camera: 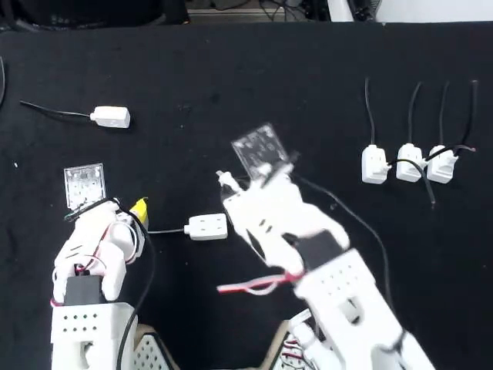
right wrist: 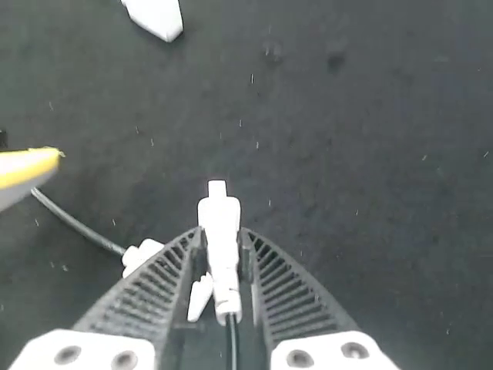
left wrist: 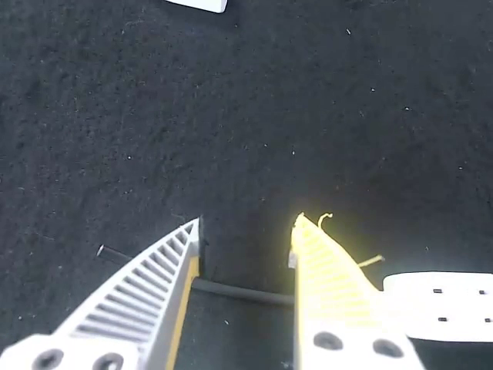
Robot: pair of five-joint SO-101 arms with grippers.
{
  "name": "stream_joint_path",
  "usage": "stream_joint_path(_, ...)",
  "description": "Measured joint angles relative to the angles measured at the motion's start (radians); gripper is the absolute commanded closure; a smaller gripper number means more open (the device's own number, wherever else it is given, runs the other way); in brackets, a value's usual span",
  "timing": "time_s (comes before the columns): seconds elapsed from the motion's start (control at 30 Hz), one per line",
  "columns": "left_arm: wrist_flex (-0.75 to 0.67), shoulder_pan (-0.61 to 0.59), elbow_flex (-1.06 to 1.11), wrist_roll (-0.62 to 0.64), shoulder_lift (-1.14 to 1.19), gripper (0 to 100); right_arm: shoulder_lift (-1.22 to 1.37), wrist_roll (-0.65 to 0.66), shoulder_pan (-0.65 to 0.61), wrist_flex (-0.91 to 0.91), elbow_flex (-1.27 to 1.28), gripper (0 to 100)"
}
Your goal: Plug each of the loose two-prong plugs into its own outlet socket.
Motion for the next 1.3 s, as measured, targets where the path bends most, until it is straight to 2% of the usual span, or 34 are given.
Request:
stream_joint_path(0.13, 0.000, 0.000, 0.000, 0.000, 0.000, 81, 0.222, 0.011, 0.000, 0.066, -0.130, 98.6)
stream_joint_path(0.37, 0.000, -0.008, 0.000, 0.000, 0.000, 81, 0.535, -0.009, 0.000, 0.381, -0.463, 98.4)
stream_joint_path(0.67, 0.000, -0.008, 0.000, 0.000, 0.000, 81, 0.896, -0.041, 0.000, 0.672, -0.798, 98.6)
stream_joint_path(0.97, 0.000, -0.008, 0.000, 0.000, 0.000, 81, 1.129, -0.212, 0.000, 0.841, -1.057, 98.4)
stream_joint_path(1.1, 0.000, -0.008, 0.000, 0.000, 0.000, 81, 1.203, -0.238, 0.000, 0.916, -1.165, 98.6)
stream_joint_path(1.3, 0.000, -0.008, 0.000, 0.000, 0.000, 81, 1.278, -0.281, -0.038, 0.922, -1.215, 98.6)
